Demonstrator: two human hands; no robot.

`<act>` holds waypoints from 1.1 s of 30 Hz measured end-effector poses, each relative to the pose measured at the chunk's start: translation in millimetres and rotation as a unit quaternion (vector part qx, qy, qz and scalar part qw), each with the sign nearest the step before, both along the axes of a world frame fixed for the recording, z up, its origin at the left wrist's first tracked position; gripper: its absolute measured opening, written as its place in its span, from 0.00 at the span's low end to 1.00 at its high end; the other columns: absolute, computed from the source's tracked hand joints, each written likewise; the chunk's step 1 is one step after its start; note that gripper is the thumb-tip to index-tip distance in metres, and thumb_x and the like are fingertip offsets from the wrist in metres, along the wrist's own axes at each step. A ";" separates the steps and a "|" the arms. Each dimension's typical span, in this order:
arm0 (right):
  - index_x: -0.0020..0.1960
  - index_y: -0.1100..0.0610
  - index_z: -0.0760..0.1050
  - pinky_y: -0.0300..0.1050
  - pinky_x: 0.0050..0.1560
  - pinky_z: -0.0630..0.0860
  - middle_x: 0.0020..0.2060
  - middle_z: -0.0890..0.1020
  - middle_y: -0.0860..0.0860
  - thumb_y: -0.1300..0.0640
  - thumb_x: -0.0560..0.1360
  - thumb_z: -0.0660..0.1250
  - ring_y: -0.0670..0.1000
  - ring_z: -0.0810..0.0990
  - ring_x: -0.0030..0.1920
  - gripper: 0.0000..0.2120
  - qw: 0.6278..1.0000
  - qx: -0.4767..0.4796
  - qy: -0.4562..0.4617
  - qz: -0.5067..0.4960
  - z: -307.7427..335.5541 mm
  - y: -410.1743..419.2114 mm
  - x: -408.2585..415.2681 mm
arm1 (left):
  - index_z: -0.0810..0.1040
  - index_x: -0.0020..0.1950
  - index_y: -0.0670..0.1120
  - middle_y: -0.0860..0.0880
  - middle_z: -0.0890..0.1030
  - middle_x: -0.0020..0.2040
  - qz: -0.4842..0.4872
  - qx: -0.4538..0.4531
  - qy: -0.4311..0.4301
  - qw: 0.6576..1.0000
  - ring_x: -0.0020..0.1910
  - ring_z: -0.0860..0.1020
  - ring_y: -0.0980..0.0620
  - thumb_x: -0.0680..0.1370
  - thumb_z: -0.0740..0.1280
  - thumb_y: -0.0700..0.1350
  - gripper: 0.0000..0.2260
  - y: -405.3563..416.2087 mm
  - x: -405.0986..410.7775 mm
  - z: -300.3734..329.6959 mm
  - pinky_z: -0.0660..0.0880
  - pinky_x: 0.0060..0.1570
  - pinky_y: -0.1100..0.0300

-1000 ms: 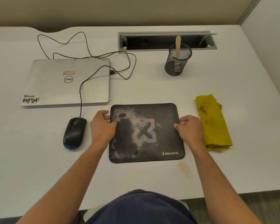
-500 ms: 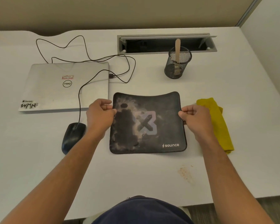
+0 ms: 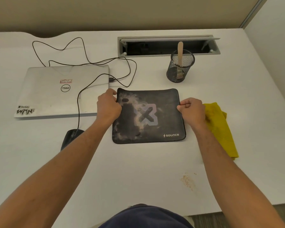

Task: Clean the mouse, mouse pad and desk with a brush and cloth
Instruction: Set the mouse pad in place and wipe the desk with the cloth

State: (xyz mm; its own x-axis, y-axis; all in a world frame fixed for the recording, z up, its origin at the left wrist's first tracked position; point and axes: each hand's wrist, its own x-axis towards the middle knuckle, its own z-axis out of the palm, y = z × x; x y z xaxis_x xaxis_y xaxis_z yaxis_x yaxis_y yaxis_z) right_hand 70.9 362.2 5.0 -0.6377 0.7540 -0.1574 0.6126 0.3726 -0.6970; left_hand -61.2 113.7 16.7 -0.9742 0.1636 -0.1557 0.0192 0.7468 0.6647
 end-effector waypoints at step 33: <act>0.76 0.58 0.59 0.48 0.74 0.50 0.75 0.62 0.54 0.40 0.80 0.46 0.53 0.58 0.75 0.31 0.939 0.255 -0.082 0.218 -47.0 -59.5 83.7 | 0.59 0.74 0.45 0.38 0.67 0.68 0.079 -0.179 0.019 0.980 0.64 0.65 0.37 0.71 0.68 0.50 0.34 -145.5 103.6 -5.9 0.65 0.63 0.43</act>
